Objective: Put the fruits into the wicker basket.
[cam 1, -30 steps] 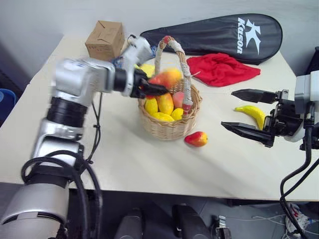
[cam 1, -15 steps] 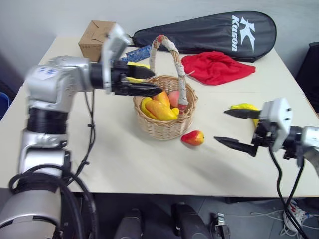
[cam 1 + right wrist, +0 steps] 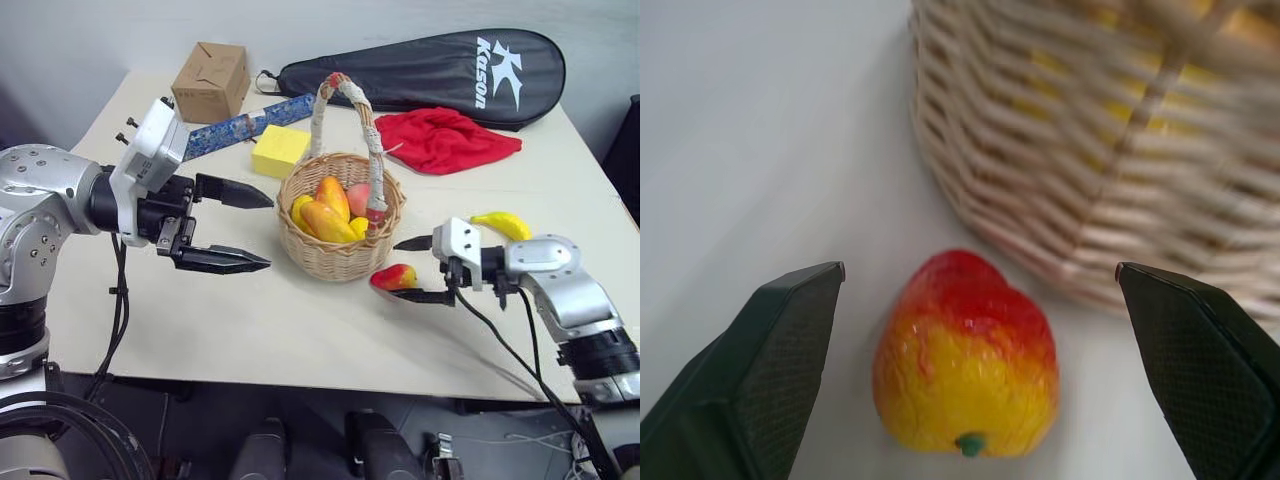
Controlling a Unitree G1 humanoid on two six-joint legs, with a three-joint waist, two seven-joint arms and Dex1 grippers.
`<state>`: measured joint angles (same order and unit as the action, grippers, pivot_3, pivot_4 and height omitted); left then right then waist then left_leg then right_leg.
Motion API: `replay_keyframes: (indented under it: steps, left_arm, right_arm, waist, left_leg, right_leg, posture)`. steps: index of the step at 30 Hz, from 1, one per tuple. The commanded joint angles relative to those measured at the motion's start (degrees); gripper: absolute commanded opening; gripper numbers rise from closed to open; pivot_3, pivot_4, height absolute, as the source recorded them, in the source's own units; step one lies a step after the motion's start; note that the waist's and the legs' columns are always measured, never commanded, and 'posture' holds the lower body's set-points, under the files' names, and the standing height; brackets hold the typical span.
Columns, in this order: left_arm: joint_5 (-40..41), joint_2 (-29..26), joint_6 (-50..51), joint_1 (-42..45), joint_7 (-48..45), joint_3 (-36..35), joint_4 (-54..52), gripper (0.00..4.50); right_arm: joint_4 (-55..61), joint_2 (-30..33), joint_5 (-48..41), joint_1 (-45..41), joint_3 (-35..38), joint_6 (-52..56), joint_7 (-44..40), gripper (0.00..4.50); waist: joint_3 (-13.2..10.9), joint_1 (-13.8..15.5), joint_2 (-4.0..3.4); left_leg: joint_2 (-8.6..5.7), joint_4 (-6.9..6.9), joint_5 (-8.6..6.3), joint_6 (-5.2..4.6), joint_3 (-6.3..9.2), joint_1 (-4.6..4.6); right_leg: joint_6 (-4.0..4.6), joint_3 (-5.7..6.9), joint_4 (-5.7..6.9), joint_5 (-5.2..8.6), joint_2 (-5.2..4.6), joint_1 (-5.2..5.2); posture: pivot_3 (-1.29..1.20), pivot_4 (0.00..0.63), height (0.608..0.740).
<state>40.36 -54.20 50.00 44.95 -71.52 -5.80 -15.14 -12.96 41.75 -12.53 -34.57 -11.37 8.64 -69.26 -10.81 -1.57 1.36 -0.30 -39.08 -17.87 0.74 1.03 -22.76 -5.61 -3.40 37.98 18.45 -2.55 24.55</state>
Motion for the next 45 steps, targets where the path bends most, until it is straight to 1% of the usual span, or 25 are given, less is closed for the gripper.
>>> replay_keyframes:
  steps: [1, 2, 5, 7, 11, 15, 16, 18, 20, 22, 24, 27, 29, 30, 31, 34, 36, 39, 42, 45]
  left_arm:
    - [1.2, -0.5, -0.3, 0.2, 1.9, -1.8, -1.8, 4.5]
    - [1.5, -0.6, -0.2, 0.0, 2.1, -1.9, -2.0, 4.5]
    - [1.8, -1.0, -0.1, 0.0, 2.9, -2.3, -1.9, 4.5]
    - [1.3, -1.4, -0.7, 0.2, 3.1, -2.0, -1.3, 4.5]
    - [1.1, -1.4, -1.3, 1.0, 3.6, -1.9, 0.0, 4.5]
    - [1.9, 0.4, -1.1, 2.8, 5.8, -2.6, 1.9, 4.5]
    - [1.9, 0.8, -1.4, 3.2, 6.1, -2.6, 2.2, 4.5]
    - [1.9, 1.7, -1.7, 4.4, 6.9, -2.5, 3.0, 4.5]
    - [2.0, 2.5, -1.9, 5.2, 7.3, -2.4, 3.5, 4.5]
    - [1.4, 2.9, -2.4, 5.6, 7.3, -1.9, 3.7, 4.5]
    - [1.1, 3.0, -2.7, 5.9, 7.1, -1.6, 3.8, 4.5]
    - [1.0, 3.0, -2.9, 6.2, 7.2, -1.4, 4.0, 4.5]
    - [0.8, 3.0, -3.2, 6.6, 7.6, -1.7, 4.3, 4.5]
    - [0.9, 3.0, -3.2, 6.7, 7.9, -1.9, 4.2, 4.5]
    - [1.0, 3.2, -3.1, 6.8, 8.5, -2.2, 4.1, 4.5]
    - [2.7, 3.8, -1.7, 6.8, 10.8, -3.8, 2.8, 4.5]
    - [3.8, 3.5, -1.1, 6.0, 11.3, -4.7, 1.8, 4.5]
    - [4.4, 2.8, -0.9, 3.7, 11.7, -5.9, 0.8, 4.5]
    - [4.3, 2.7, -1.3, 1.9, 12.2, -6.5, 0.3, 4.5]
    - [4.6, 3.1, -1.5, 1.3, 13.1, -6.5, -0.6, 4.5]
  right_arm:
    - [-3.6, -0.9, 1.3, -2.4, 0.9, -1.8, -0.2, 3.86]
    - [-3.7, -1.0, 1.2, -2.2, 1.1, -2.0, -0.7, 3.61]
    - [-1.8, -1.0, -0.3, -0.7, 2.1, -0.9, -2.0, 2.63]
    - [0.4, -0.5, -1.9, 0.8, 3.3, 0.5, -2.8, 2.13]
    - [4.1, -0.2, -6.9, 2.4, 8.7, 4.8, -1.2, 2.06]
    - [3.2, 3.4, -9.3, 1.5, 15.1, 9.3, 0.9, 2.06]
    - [2.7, 3.3, -10.1, -0.1, 16.3, 10.6, 1.8, 2.06]
    - [1.3, 1.4, -11.9, -6.1, 17.9, 13.8, 5.1, 2.06]
    - [-0.5, -1.4, -12.1, -11.6, 17.8, 15.4, 8.0, 2.06]
    - [-3.1, -4.6, -10.6, -16.5, 16.1, 14.9, 9.6, 2.06]
    - [-4.9, -7.9, -10.0, -20.6, 14.2, 14.8, 9.4, 2.06]
    - [-6.7, -10.7, -9.1, -23.2, 12.0, 14.4, 8.1, 2.06]
    - [-8.3, -12.5, -7.4, -24.3, 9.2, 14.3, 7.4, 2.78]
    - [-9.0, -12.8, -6.2, -24.3, 8.1, 13.6, 7.4, 2.99]
    - [-9.6, -12.7, -4.6, -24.0, 7.6, 11.8, 8.2, 3.33]
    - [-8.5, -10.5, -5.3, -23.1, 10.8, 12.6, 10.4, 4.31]
    - [-6.3, -8.1, -7.3, -22.1, 13.9, 15.2, 10.5, 4.31]
    - [-2.4, -1.7, -8.0, -18.1, 18.5, 18.6, 11.8, 4.31]
    - [-0.9, 3.6, -5.7, -13.4, 21.5, 21.5, 16.9, 4.31]
    - [-1.6, 6.1, -3.5, -8.6, 24.4, 22.9, 23.1, 4.31]
  waist:
    - [0.0, 0.0, 0.0]
    - [0.0, -0.1, 0.0]
    - [0.0, -0.2, 0.0]
    - [0.0, -0.2, 0.0]
    - [0.0, 0.0, 0.0]
    - [0.0, 0.0, 0.0]
    - [0.0, 0.0, 0.0]
    - [0.0, -0.3, 0.0]
    - [0.0, -1.1, -0.03]
    - [0.0, -1.4, -0.04]
    - [0.0, -1.6, -0.03]
    - [0.0, -1.6, -0.04]
    - [0.0, -1.6, -0.04]
    - [0.0, -1.5, -0.04]
    - [0.0, -1.5, -0.04]
    - [0.0, -1.0, -0.04]
    - [0.0, -0.5, -0.04]
    - [0.0, 0.1, -0.03]
    - [0.0, 0.1, -0.03]
    - [0.0, -0.2, -0.03]
  left_leg:
    - [0.0, 0.0, 0.0, 0.0, -0.02, 0.01]
    - [0.0, 0.0, 0.0, 0.01, -0.02, 0.01]
    - [0.02, 0.0, 0.0, 0.01, -0.02, 0.01]
    - [0.02, 0.0, 0.0, 0.0, -0.02, 0.01]
    - [0.02, 0.0, 0.0, 0.01, -0.02, 0.0]
    - [0.01, 0.0, 0.0, 0.0, -0.01, 0.01]
    - [0.01, 0.0, -0.01, -0.01, -0.02, 0.01]
    - [0.01, 0.0, -0.01, -0.01, -0.02, 0.01]
    - [0.01, 0.0, -0.01, -0.01, -0.17, 0.07]
    - [0.04, 0.08, 0.0, 0.01, -0.16, 0.16]
    - [0.09, 0.18, 0.06, 0.14, -0.12, 0.23]
    - [0.08, 0.2, 0.09, 0.2, -0.12, 0.18]
    - [0.06, 0.15, 0.09, 0.19, -0.12, 0.13]
    - [0.04, 0.12, 0.09, 0.18, -0.12, 0.1]
    - [0.02, 0.09, 0.08, 0.18, -0.1, 0.07]
    - [0.0, 0.01, 0.08, 0.18, 0.02, -0.11]
    - [-0.01, -0.04, 0.08, 0.18, 0.01, -0.37]
    - [-0.01, -0.02, 0.09, 0.19, 0.0, -0.57]
    - [-0.01, 0.01, 0.08, 0.18, -0.02, -0.58]
    - [-0.02, -0.04, 0.08, 0.16, -0.16, -0.52]
  right_leg:
    - [0.0, 0.0, 0.01, 0.0, 0.0, 0.01]
    - [0.0, 0.0, 0.01, 0.0, 0.01, 0.02]
    - [0.0, 0.0, 0.03, 0.0, 0.03, 0.04]
    - [0.0, 0.0, 0.04, 0.0, 0.03, 0.03]
    - [0.0, 0.01, 0.06, 0.0, 0.02, 0.03]
    - [0.0, 0.0, 0.04, 0.0, 0.0, 0.02]
    - [0.0, 0.0, 0.03, 0.0, 0.0, 0.02]
    - [0.0, 0.0, 0.01, 0.0, 0.0, 0.01]
    - [-0.01, -0.02, 0.1, 0.0, 0.03, 0.05]
    - [0.01, -0.01, 0.23, 0.0, 0.08, 0.1]
    - [0.04, -0.02, 0.23, 0.02, 0.11, 0.08]
    - [0.04, -0.03, 0.45, 0.02, 0.09, 0.1]
    - [0.04, -0.02, 0.43, 0.02, 0.05, 0.09]
    - [0.04, -0.01, 0.43, 0.02, 0.03, 0.1]
    - [0.03, -0.01, 0.42, 0.02, 0.0, 0.11]
    - [0.03, 0.0, 0.36, 0.02, -0.06, 0.18]
    - [0.01, 0.0, 0.39, 0.01, -0.07, 0.45]
    - [0.01, 0.01, 0.44, 0.01, -0.13, 0.69]
    - [0.02, 0.03, 0.37, 0.01, -0.16, 0.69]
    - [0.02, 0.0, 0.48, 0.0, -0.13, 0.68]
  posture:
    - [0.0, 0.15, 0.74]
    - [0.0, 0.15, 0.74]
    - [0.0, 0.15, 0.74]
    - [0.0, 0.15, 0.74]
    - [0.0, 0.15, 0.74]
    - [0.0, 0.15, 0.74]
    - [0.0, 0.15, 0.74]
    - [0.0, 0.15, 0.74]
    - [0.0, 0.15, 0.74]
    - [0.0, 0.15, 0.74]
    - [0.0, 0.15, 0.74]
    - [0.0, 0.15, 0.74]
    - [0.0, 0.15, 0.74]
    - [0.0, 0.15, 0.74]
    - [0.0, 0.15, 0.74]
    - [0.0, 0.15, 0.74]
    - [0.0, 0.15, 0.74]
    - [0.0, 0.15, 0.74]
    - [0.0, 0.15, 0.74]
    - [0.0, 0.15, 0.74]
